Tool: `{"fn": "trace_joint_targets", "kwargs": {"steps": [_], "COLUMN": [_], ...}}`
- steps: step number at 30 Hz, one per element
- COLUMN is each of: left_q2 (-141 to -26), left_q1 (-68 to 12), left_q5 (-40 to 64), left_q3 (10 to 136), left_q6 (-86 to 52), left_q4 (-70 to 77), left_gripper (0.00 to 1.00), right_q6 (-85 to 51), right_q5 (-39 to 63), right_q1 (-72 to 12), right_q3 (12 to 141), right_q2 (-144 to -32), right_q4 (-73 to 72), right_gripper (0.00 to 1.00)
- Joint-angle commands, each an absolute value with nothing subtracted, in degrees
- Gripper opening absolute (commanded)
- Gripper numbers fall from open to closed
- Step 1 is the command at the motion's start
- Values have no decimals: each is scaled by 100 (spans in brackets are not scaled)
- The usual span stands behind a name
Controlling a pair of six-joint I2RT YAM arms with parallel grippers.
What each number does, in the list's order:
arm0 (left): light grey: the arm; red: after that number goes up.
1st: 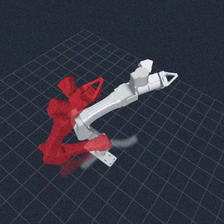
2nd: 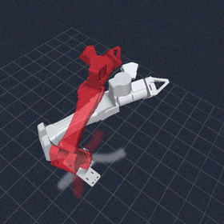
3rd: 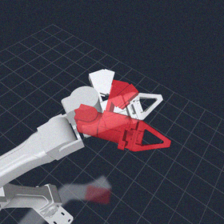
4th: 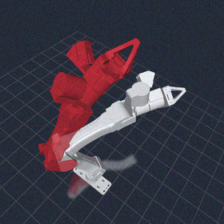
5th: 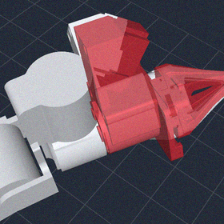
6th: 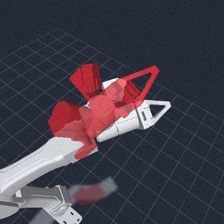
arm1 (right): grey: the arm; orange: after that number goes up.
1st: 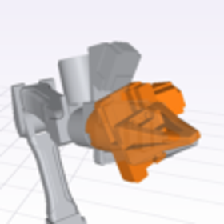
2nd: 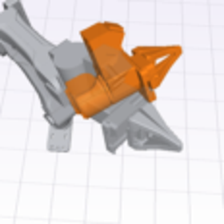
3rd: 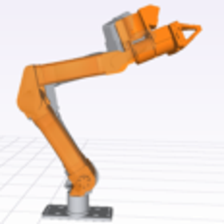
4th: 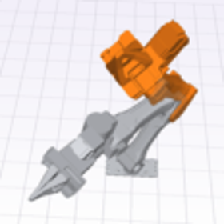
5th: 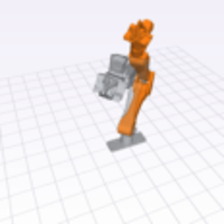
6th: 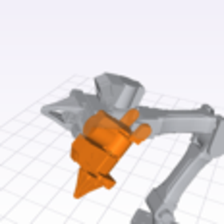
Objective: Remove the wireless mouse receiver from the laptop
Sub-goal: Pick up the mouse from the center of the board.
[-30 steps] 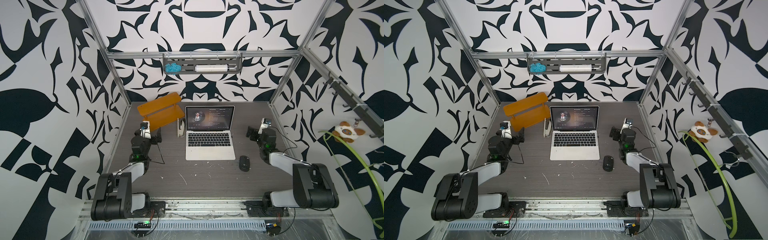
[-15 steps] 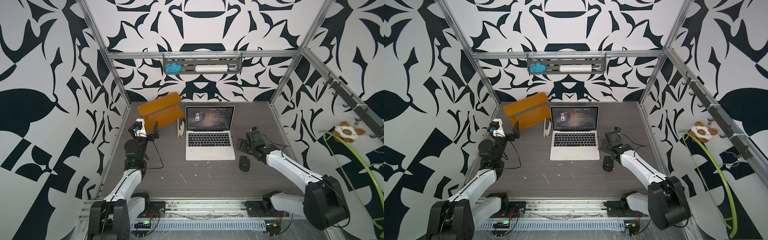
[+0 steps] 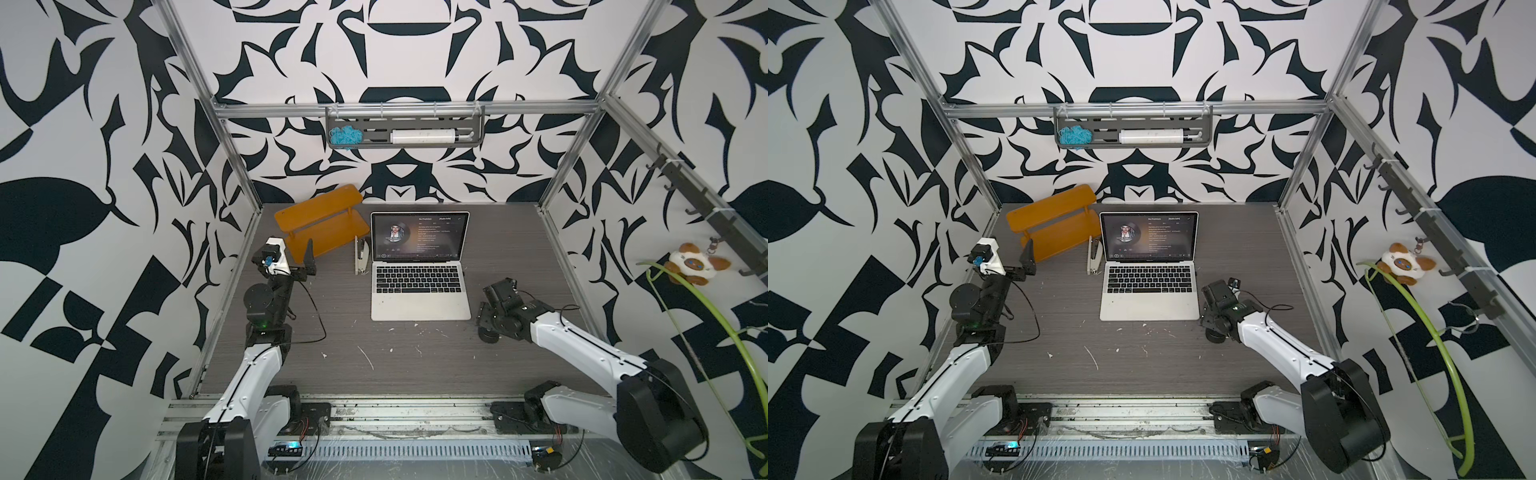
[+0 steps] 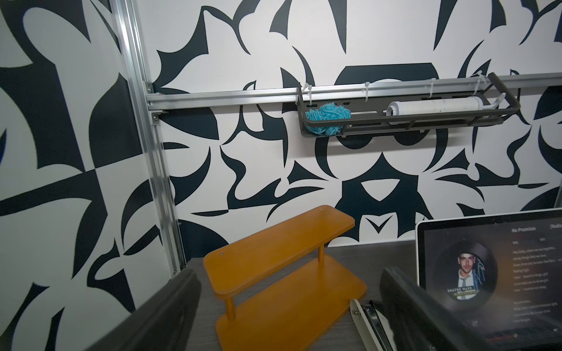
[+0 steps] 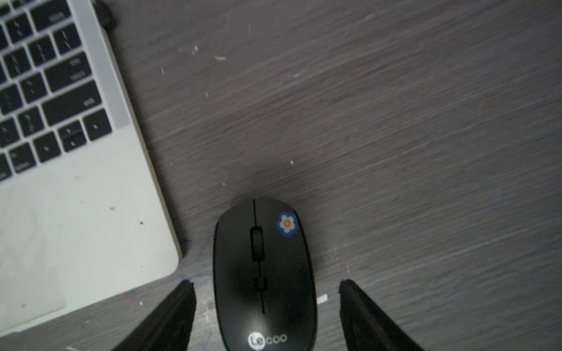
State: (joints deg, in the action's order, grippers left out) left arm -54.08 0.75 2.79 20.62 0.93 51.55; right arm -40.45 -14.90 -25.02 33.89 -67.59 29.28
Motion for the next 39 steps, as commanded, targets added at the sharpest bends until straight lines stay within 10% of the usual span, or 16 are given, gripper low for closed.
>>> {"fn": "trace_joint_targets", "kwargs": {"steps": [1, 16, 17, 18, 19, 21, 28, 39], "left_q2": [-5359, -5195, -5203, -5210, -5225, -5262, -5304, -5282], "left_q1": [88, 88, 88, 88, -778, -1594, -1600, -1604], "left_q5": [281, 281, 141, 2652, 2672, 2685, 2698, 2672], "left_q3": [2051, 2051, 2051, 2648, 2666, 2649, 2608, 2612], "left_q6": [115, 115, -1970, -2635, -2648, -2654, -2667, -2657], "left_q4": [5225, 5225, 5225, 5225, 5225, 498, 525, 493], "left_gripper": [99, 99, 99, 99, 99, 99, 99, 99], "right_q6": [-4210, -4314, -4318, -4319, -4318, -4314, -4259, -4208], "right_q5": [-1451, -1179, -1171, -1155, -1143, -1133, -1210, -1187], "right_q1": [-2553, -2558, -2553, -2557, -2551, -2564, -2564, -2566], "right_q3": [3349, 3156, 3143, 3130, 3114, 3094, 3112, 3135], "right_q2": [-6706, -7239, -7261, -7299, -7344, -7412, -7398, -7238], "right_q4": [2895, 2587, 2575, 2539, 2506, 2449, 2417, 2346], "right_gripper": [78, 80, 80, 78, 75, 65, 46, 45]}}
